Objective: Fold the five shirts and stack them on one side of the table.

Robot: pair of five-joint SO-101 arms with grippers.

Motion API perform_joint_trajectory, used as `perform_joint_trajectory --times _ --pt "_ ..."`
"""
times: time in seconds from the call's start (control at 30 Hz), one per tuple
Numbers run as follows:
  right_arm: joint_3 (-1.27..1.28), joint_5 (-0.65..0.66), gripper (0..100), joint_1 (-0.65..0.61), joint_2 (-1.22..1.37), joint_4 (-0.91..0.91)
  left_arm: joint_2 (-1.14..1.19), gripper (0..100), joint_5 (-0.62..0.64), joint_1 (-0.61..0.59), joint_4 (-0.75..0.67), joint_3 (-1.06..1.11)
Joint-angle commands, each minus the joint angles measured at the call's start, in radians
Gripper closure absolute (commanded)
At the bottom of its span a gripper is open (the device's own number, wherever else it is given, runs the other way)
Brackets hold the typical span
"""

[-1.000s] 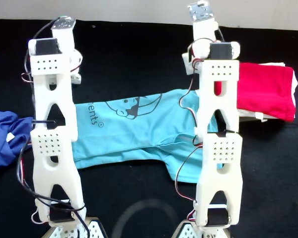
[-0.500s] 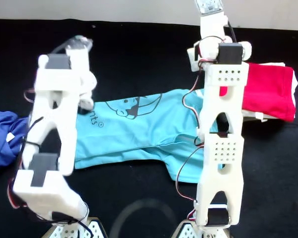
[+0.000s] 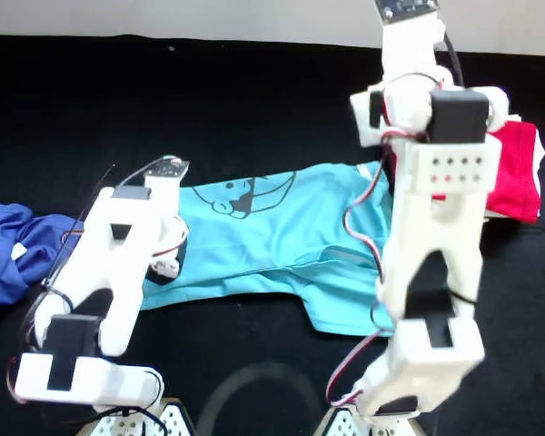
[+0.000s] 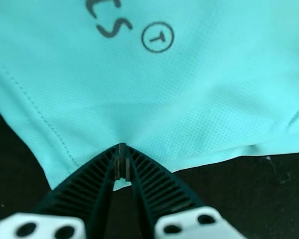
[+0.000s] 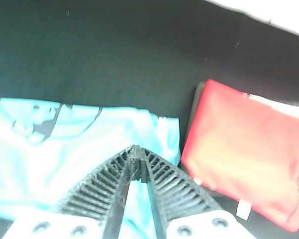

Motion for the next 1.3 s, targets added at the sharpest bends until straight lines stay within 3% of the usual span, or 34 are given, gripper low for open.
perform_joint_trajectory --times 0.0,0.2,0.4,0.57,0.67,0.83,1.03,1.27 --pt "0.174 0.012 99.2 -0.013 -0.157 0.005 -0.082 99 -0.008 0.012 -0.006 0.031" --pt "0.504 0.017 99.2 -0.015 -0.326 -0.047 -0.22 99 -0.012 0.012 -0.011 0.156" --pt "1.026 0.018 99.2 -0.015 -0.492 -0.341 -0.326 99 -0.044 0.012 -0.006 0.186" --pt "1.323 0.081 96.7 -0.013 -0.464 -0.584 -0.358 99 -0.075 0.008 -0.006 0.183" --pt "1.356 0.081 90.6 -0.008 -0.387 -0.69 -0.355 99 -0.074 0.007 -0.028 0.183" --pt "1.356 0.084 93.7 -0.013 -0.209 -0.805 -0.354 99 -0.072 0.007 -0.123 0.188" --pt "1.357 0.086 94.8 -0.021 -0.183 -0.734 -0.329 99 -0.071 -0.024 -0.163 0.209" --pt "1.368 0.089 94.8 -0.084 -0.205 -0.627 -0.038 99 -0.071 -0.099 -0.226 0.143"
